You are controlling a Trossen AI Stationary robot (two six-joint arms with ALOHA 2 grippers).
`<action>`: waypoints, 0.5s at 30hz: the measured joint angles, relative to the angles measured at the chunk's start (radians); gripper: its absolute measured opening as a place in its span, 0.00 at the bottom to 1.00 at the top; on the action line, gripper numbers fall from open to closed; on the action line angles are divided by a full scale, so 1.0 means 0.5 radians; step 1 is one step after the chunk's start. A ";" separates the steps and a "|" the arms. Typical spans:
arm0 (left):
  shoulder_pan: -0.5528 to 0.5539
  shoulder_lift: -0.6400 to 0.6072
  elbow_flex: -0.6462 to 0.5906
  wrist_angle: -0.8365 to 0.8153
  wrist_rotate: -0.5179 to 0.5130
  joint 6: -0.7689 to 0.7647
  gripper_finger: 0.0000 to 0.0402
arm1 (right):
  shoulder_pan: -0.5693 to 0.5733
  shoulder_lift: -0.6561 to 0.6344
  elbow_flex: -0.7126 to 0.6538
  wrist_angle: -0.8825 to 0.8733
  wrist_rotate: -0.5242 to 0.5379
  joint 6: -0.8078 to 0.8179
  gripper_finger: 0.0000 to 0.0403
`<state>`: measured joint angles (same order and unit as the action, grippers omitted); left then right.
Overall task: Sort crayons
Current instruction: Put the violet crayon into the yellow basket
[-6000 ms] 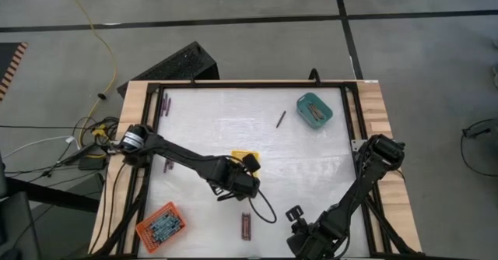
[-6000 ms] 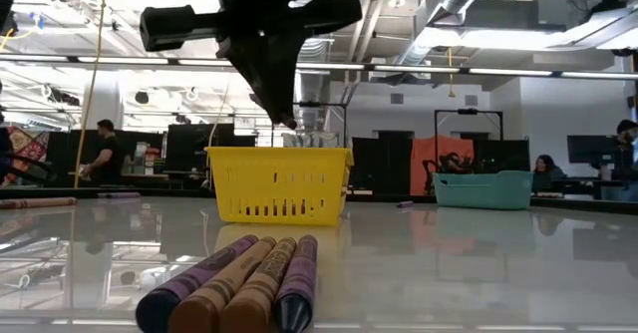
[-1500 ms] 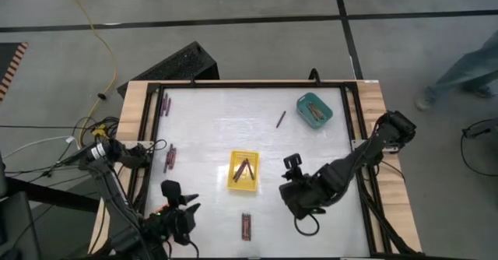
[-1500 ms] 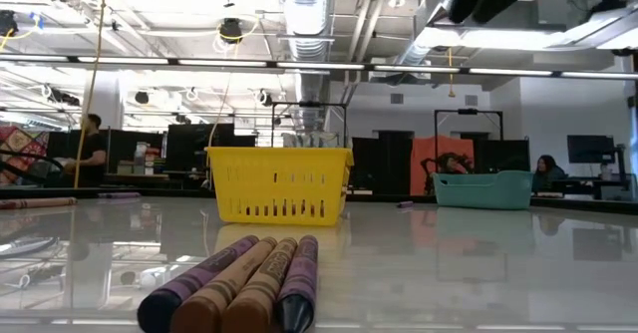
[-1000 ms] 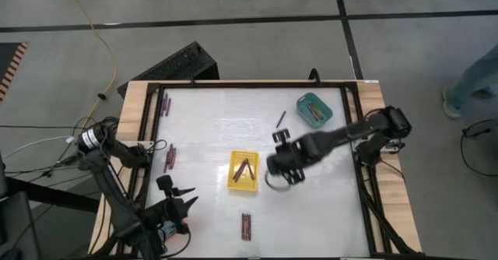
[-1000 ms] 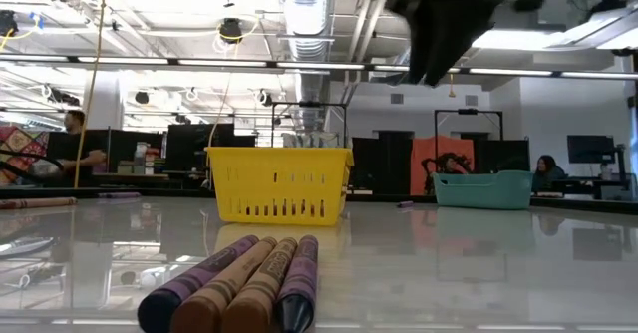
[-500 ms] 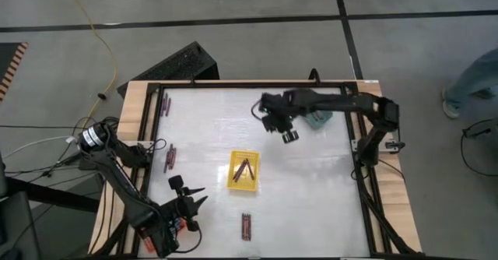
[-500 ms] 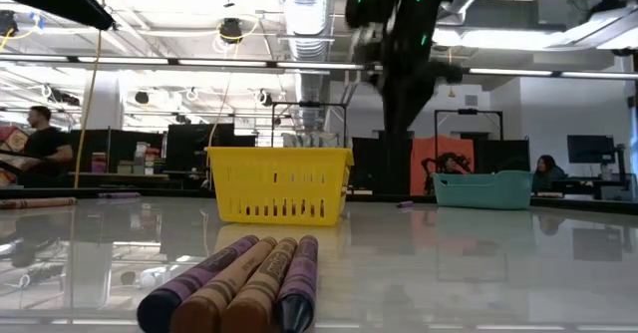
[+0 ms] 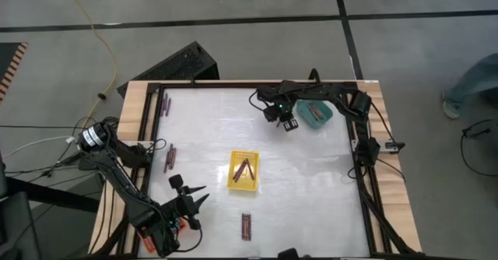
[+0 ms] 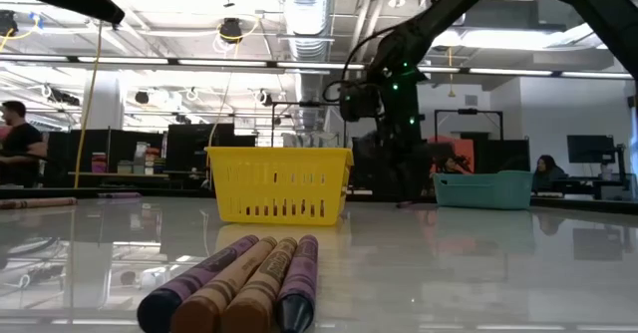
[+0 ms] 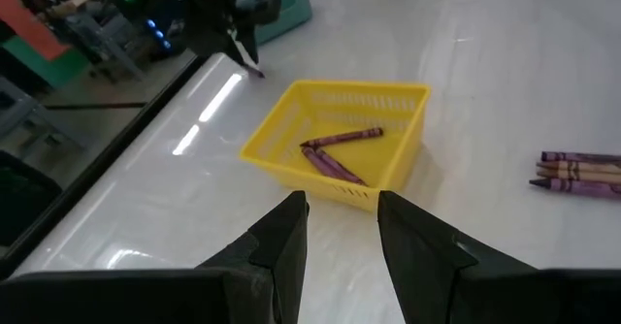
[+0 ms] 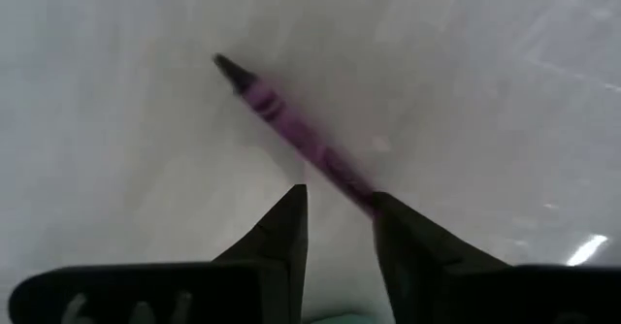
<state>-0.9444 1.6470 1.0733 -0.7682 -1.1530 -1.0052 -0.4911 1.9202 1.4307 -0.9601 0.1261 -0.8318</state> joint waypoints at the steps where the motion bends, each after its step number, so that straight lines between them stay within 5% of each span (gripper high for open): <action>1: 0.003 0.000 0.000 0.002 -0.008 0.007 0.30 | 0.001 0.000 0.000 0.022 0.007 -0.020 0.30; 15: 0.051 0.000 0.000 0.013 -0.008 0.036 0.30 | -0.046 -0.002 0.001 0.173 -0.098 -0.125 0.29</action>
<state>-0.9188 1.6470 1.0733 -0.7615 -1.1572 -0.9871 -0.5140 1.9194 1.4311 -0.8738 0.0771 -0.8944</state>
